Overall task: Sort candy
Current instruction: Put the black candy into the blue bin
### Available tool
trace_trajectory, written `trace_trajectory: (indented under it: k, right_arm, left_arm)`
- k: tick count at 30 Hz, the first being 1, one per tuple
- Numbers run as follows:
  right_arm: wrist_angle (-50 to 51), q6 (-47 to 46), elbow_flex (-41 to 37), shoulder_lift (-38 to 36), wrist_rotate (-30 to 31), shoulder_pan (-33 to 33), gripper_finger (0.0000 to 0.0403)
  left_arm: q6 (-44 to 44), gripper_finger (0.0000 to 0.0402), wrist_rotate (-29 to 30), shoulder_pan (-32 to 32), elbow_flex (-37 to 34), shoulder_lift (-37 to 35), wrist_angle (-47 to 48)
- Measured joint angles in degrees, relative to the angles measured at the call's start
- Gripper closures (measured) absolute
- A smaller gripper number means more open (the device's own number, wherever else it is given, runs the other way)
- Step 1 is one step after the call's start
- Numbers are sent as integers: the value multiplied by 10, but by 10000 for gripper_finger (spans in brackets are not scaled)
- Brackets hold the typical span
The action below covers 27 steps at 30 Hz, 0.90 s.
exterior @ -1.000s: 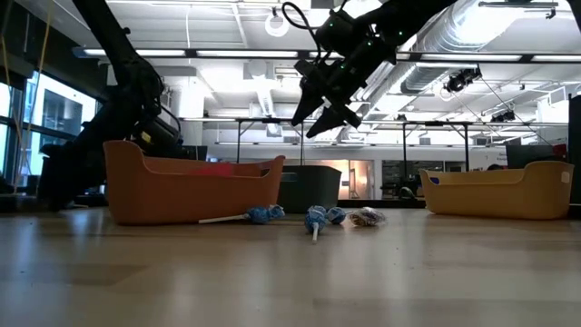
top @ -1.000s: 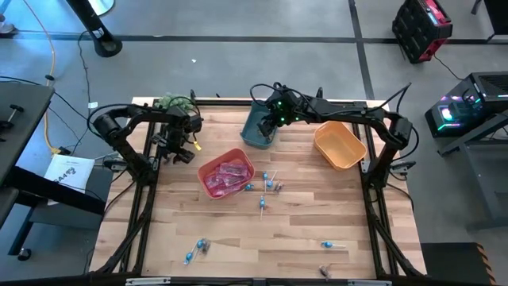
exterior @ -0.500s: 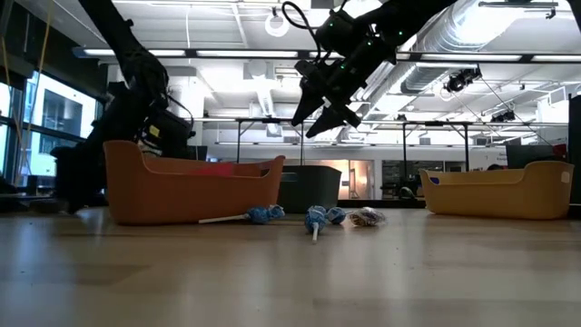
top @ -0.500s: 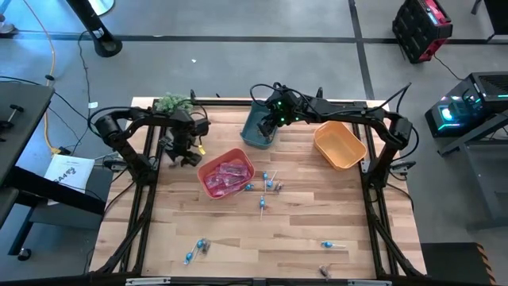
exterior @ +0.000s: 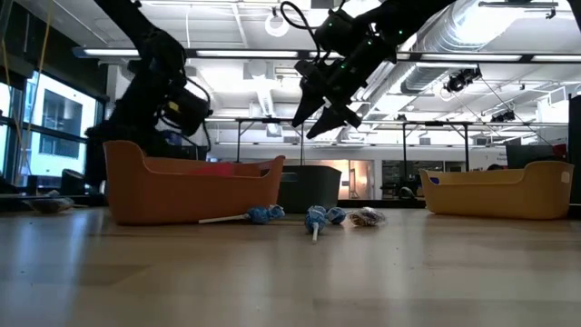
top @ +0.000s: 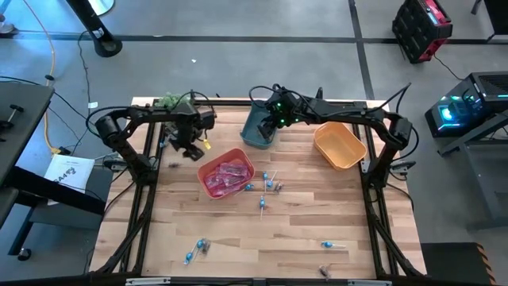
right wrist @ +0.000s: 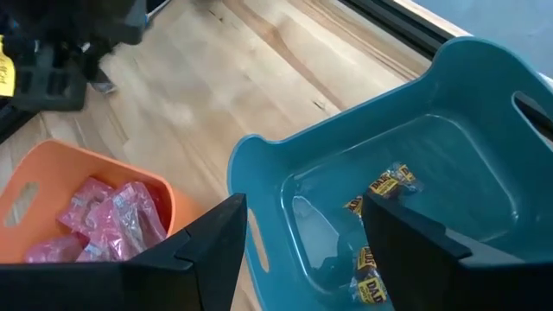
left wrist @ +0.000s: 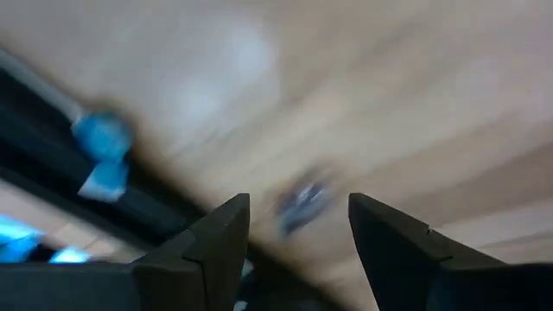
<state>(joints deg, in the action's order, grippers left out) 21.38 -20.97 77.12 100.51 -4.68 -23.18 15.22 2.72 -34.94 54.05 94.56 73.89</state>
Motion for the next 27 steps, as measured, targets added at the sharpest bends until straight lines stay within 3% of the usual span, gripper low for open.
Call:
trace_trajectory:
  k: [7, 14, 27]
  right_arm:
    - [0, 3, 0, 0, 0, 8, 178]
    - [0, 4, 0, 0, 0, 7, 178]
    - [-7, 4, 0, 0, 26, 7, 178]
  left_arm:
    - [-44, 209, 54, 3, -65, 1, 10]
    - [-58, 209, 24, 15, -103, 1, -7]
    - [-95, 209, -11, 47, -103, 0, -41]
